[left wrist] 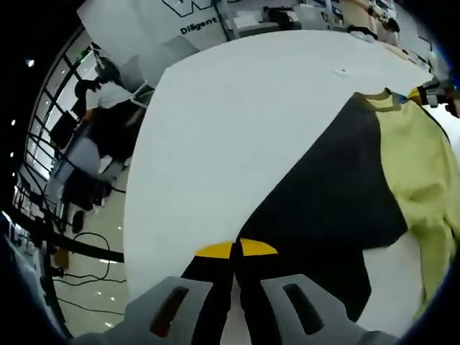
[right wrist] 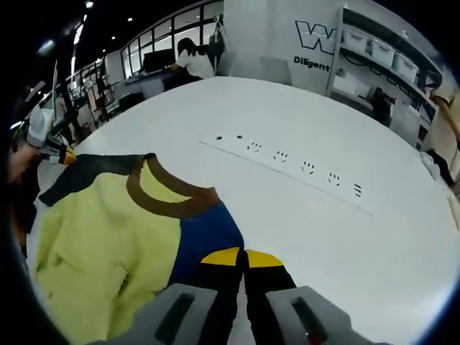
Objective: Fold the garment on the visible template until the final outline fits inside the template.
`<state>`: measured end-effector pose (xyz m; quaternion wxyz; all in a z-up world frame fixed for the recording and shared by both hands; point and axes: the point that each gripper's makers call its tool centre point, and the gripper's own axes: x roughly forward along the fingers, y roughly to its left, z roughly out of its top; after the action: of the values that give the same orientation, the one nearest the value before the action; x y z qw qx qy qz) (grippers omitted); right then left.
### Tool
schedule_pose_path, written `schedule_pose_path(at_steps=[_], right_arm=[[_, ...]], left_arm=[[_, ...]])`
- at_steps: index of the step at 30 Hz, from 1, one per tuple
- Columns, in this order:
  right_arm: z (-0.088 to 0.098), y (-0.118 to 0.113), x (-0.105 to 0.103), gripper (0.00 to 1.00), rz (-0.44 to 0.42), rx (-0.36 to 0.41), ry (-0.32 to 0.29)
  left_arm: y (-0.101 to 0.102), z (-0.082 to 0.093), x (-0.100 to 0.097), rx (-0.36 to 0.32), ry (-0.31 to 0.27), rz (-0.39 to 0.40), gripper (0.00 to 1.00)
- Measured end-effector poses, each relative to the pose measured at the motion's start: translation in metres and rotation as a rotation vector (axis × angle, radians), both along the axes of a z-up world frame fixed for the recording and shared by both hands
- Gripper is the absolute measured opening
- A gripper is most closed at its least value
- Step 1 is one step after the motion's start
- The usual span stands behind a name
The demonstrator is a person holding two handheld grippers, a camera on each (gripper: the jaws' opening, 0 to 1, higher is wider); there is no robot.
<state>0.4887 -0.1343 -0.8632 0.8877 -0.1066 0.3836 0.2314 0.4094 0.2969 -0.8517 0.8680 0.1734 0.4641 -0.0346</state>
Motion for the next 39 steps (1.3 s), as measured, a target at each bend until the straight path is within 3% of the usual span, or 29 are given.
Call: schedule_pose_path(at_steps=[3,5,14,25,30,33,35,39], right_arm=[[0.012,0.001,0.001,0.00,-0.024,0.033,-0.030],[0.021,0.003,0.001,0.06,-0.042,0.083,-0.047],[0.045,0.010,-0.019,0.42,-0.075,0.157,-0.072],[0.056,0.022,-0.046,0.86,-0.057,0.211,-0.036],[0.061,0.026,-0.059,0.98,-0.041,0.230,-0.028],[0.062,0.028,-0.067,0.99,-0.028,0.229,-0.021],[0.063,0.028,-0.073,0.99,-0.012,0.221,-0.019],[0.063,0.029,-0.083,0.99,-0.008,0.247,0.015]], left_arm=[[-0.003,0.008,0.001,-0.030,-0.041,0.011,0.07],[-0.014,0.012,0.002,-0.096,-0.073,0.008,0.18],[-0.030,0.031,-0.010,-0.184,-0.114,0.023,0.43],[-0.048,0.041,-0.028,-0.266,-0.134,-0.004,0.72],[-0.060,0.042,-0.037,-0.326,-0.153,-0.028,0.82],[-0.069,0.044,-0.044,-0.346,-0.149,-0.057,0.88],[-0.082,0.050,-0.048,-0.392,-0.178,-0.084,0.91],[-0.096,0.049,-0.061,-0.411,-0.154,-0.100,0.93]])
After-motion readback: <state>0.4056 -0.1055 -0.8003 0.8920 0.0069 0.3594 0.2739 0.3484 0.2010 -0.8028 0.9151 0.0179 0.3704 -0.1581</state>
